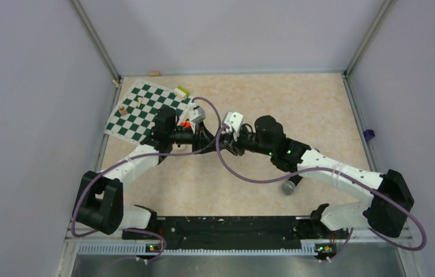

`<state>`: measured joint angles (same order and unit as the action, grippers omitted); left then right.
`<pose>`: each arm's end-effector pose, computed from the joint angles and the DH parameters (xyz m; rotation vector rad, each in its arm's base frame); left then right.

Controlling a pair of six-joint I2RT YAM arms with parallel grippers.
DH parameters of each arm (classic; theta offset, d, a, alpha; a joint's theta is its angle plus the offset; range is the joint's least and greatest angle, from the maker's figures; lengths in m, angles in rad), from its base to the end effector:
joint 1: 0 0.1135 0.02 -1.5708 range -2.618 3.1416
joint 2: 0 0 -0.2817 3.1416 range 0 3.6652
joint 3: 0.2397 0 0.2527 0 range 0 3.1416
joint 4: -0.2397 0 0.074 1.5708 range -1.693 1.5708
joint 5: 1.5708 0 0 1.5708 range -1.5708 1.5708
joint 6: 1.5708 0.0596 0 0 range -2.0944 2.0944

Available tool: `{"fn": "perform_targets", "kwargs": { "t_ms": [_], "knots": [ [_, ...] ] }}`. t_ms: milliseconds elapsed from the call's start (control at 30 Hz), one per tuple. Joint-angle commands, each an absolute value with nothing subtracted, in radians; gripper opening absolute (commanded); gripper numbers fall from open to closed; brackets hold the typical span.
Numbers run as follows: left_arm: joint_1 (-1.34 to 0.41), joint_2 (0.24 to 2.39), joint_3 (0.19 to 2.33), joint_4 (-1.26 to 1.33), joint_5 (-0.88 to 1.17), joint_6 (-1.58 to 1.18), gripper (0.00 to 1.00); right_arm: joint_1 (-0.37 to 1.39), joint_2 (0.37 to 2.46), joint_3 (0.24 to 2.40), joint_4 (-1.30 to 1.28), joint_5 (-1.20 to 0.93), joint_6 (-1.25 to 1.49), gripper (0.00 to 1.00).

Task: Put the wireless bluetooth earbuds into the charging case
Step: Place the earbud in the charging case.

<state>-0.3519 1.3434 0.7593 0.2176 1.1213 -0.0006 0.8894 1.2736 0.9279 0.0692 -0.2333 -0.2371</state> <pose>0.2515 -0.1495 0.2668 1.0610 1.6088 -1.3070 0.1882 0.2539 0.3201 -1.1480 1.5052 0.6659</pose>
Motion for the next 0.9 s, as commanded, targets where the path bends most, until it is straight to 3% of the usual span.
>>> {"fn": "perform_targets", "kwargs": {
  "t_ms": [0,367,867],
  "knots": [
    [-0.349,1.3,0.792,0.332,1.186,-0.01,0.0,0.91,1.242,0.972,0.028,-0.292,-0.238,0.32],
    [-0.351,1.295,0.774,0.385,1.264,-0.051,0.0,0.876,1.215,0.981,0.044,-0.255,-0.239,0.33],
    [-0.364,1.299,0.776,0.384,1.301,-0.054,0.0,0.774,1.148,0.985,0.073,-0.426,-0.146,0.35]
  ]
}}
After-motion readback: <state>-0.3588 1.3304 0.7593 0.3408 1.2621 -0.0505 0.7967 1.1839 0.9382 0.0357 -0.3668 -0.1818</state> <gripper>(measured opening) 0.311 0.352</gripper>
